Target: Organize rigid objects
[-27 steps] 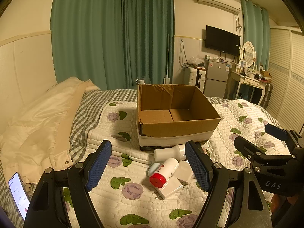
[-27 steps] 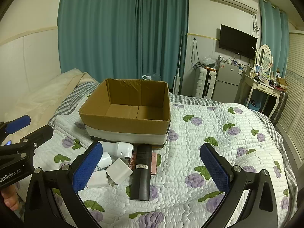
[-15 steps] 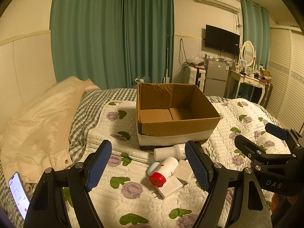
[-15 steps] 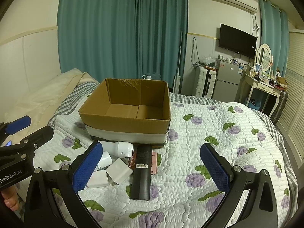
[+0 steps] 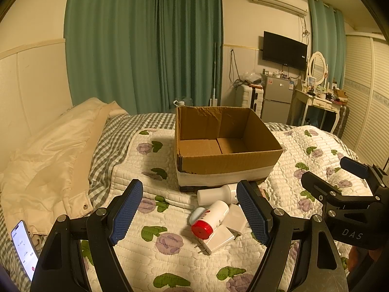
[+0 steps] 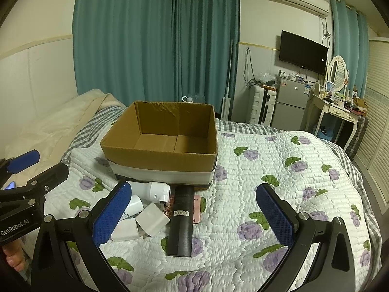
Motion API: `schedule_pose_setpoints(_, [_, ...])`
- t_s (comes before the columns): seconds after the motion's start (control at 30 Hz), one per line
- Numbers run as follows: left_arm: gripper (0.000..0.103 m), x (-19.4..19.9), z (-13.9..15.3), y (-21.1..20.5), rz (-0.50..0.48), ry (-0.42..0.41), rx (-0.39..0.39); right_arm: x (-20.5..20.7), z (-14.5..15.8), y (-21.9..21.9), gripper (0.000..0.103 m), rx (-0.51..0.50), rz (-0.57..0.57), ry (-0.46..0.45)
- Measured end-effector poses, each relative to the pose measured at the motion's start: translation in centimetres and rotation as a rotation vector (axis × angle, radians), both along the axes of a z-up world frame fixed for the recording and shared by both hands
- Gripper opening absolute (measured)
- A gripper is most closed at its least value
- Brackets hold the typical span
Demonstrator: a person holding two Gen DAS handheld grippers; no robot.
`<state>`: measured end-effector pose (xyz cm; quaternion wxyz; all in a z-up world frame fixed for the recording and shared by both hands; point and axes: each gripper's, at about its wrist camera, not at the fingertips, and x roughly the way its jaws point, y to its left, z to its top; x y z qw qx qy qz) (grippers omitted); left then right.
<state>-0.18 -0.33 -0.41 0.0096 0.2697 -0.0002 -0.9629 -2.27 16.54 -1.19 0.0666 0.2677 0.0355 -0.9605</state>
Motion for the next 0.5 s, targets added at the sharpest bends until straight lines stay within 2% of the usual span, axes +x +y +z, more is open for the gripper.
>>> schedule_pose_setpoints(0.5, [0.082,-0.08,0.03,-0.28,0.002,-0.003,0.016,0.06,-0.08,-0.09,0.103,0.002,0.001,-0.004])
